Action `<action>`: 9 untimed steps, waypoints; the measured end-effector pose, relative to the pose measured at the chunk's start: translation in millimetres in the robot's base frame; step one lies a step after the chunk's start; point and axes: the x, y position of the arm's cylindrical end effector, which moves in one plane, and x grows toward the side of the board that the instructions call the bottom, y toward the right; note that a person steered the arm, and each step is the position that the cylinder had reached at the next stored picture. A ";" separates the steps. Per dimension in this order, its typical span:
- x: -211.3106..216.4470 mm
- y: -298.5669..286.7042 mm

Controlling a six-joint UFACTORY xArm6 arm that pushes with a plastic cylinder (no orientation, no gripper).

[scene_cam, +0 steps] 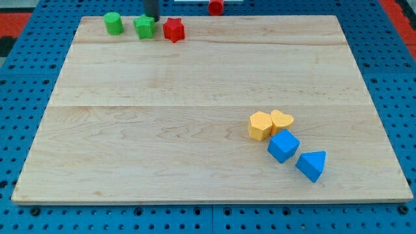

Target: Push red star right diagonally towards green star

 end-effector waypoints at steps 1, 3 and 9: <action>16.3 6.3; 42.1 147.7; 88.0 83.5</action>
